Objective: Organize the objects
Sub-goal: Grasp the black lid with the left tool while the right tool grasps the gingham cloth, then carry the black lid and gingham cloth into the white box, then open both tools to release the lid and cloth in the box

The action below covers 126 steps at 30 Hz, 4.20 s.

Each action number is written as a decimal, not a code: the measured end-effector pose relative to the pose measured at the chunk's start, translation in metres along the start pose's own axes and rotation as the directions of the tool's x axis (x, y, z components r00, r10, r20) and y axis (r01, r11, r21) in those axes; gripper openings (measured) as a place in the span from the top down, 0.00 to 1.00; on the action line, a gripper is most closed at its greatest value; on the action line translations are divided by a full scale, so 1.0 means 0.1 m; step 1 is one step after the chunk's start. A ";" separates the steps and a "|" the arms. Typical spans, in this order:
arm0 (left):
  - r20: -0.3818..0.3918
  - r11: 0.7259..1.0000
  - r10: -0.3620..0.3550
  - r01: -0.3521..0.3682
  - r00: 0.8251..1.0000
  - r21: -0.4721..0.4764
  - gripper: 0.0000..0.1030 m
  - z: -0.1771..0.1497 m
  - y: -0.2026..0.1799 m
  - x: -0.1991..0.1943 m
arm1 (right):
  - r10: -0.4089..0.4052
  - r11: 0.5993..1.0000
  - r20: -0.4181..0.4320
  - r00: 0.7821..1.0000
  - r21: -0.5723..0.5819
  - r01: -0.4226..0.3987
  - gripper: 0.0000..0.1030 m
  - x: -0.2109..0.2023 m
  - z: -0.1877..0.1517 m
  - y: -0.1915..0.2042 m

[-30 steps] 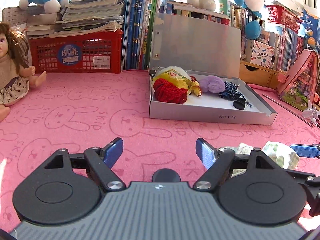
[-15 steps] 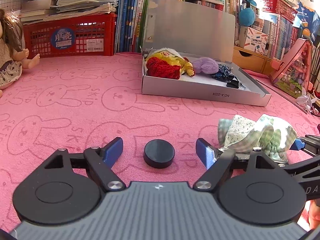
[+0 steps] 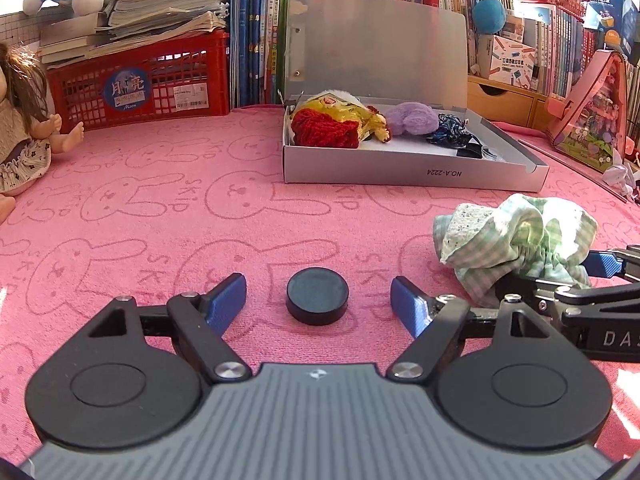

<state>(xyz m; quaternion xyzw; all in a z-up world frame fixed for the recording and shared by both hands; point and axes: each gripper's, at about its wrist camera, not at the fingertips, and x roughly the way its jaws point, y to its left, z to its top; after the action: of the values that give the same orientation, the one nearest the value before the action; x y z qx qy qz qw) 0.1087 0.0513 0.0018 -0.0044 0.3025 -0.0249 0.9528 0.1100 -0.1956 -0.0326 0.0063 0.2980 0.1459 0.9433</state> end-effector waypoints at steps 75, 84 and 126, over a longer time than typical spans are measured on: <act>0.040 0.999 -0.042 0.041 0.998 0.032 0.63 1.58 -0.65 1.38 | -0.094 0.983 -0.037 0.995 0.155 0.098 0.68 0.99 1.23 -1.02; 0.008 0.999 -0.025 0.024 1.000 0.042 0.63 1.46 -0.65 1.60 | -0.089 0.985 -0.066 0.994 0.144 0.097 0.67 1.11 1.15 -1.02; 0.060 1.000 -0.028 0.027 0.998 0.009 0.08 1.41 -0.54 1.07 | -0.151 0.983 -0.012 0.988 0.103 0.152 0.14 0.69 1.08 -0.90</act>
<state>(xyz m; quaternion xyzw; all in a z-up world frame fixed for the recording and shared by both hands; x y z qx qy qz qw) 0.2752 -0.0090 0.0569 -0.0056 0.2735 -0.0389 0.9611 0.2487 -0.2543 0.0089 0.0322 0.3067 0.0580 0.9495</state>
